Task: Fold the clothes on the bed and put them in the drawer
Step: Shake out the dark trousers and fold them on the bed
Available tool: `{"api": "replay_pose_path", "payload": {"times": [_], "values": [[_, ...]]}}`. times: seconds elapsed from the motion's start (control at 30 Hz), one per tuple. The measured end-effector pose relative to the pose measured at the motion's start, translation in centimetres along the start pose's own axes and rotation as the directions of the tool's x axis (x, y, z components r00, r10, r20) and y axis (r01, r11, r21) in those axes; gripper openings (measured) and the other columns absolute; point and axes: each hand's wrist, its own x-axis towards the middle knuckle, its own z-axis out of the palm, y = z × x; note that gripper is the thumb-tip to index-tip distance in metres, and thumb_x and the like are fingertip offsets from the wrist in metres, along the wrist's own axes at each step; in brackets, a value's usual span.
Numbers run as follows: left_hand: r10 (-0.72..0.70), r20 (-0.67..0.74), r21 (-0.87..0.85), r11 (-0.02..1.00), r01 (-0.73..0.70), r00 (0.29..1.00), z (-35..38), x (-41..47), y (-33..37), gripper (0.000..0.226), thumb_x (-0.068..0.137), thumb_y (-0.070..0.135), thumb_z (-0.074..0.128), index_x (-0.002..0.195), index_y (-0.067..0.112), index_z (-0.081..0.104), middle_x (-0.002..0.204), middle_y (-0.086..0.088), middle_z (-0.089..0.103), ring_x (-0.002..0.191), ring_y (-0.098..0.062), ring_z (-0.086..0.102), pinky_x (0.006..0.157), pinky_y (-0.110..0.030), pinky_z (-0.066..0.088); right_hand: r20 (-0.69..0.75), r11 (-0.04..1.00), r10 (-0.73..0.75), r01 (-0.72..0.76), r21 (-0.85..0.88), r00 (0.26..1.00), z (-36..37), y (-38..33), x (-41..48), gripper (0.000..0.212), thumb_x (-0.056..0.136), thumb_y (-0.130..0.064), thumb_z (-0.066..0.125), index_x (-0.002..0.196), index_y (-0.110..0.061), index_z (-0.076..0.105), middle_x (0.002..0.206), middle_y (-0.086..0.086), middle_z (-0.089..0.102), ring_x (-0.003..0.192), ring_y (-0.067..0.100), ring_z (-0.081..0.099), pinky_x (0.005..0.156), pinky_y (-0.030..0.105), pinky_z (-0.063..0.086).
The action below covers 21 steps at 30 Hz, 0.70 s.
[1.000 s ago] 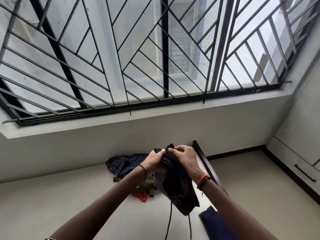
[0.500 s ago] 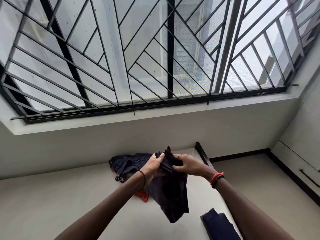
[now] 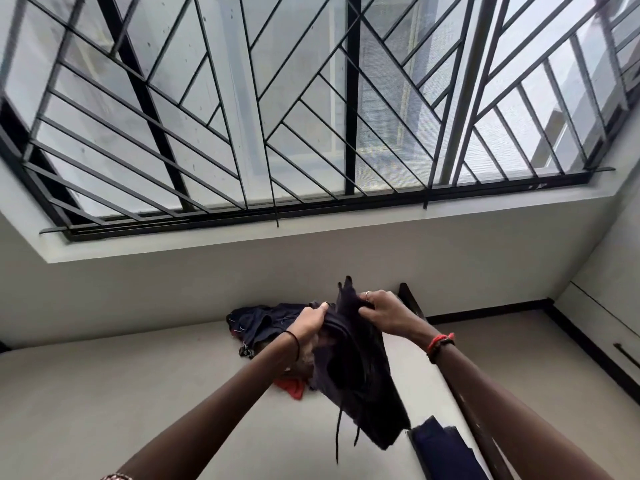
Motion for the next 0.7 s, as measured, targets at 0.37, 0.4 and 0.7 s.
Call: {"api": "replay_pose_path", "payload": {"times": [0.37, 0.4, 0.7], "values": [[-0.088, 0.103, -0.326, 0.938, 0.117, 0.991, 0.1, -1.7, 0.6, 0.044, 0.099, 0.02, 0.026, 0.083, 0.003, 0.062, 0.075, -0.014, 0.068, 0.074, -0.027, 0.064, 0.067, -0.036, 0.055, 0.14, 0.963, 0.105, -0.066, -0.26, 0.985, 3.4, -1.9, -1.4, 0.086, 0.07, -0.044, 0.073, 0.144, -0.035, 0.03, 0.143, -0.002, 0.038, 0.133, 0.019, 0.035, 0.11, 0.041, 0.031], [-0.086, 0.124, -0.334, 0.935, 0.123, 0.989, 0.0, -1.8, 0.7, 0.048, 0.099, 0.022, 0.022, 0.085, 0.001, 0.062, 0.081, -0.017, 0.067, 0.08, -0.029, 0.063, 0.074, -0.04, 0.053, 0.095, 0.977, 0.114, -0.093, -0.194, 0.989, 3.9, -1.8, -1.6, 0.083, 0.073, -0.028, 0.071, 0.145, -0.033, 0.03, 0.14, 0.001, 0.038, 0.131, 0.02, 0.038, 0.109, 0.031, 0.032], [0.038, 0.264, 0.241, 0.965, -0.104, 0.964, -5.0, -3.1, -1.3, 0.045, 0.078, 0.04, 0.071, 0.105, 0.009, 0.052, 0.094, -0.003, 0.065, 0.083, -0.011, 0.065, 0.076, -0.023, 0.053, 0.053, 0.992, 0.108, -0.104, -0.066, 0.993, 4.4, -1.1, -1.5, 0.06, 0.078, -0.009, 0.047, 0.134, -0.032, 0.05, 0.124, 0.002, 0.063, 0.118, 0.022, 0.056, 0.097, 0.025, 0.044]]}}
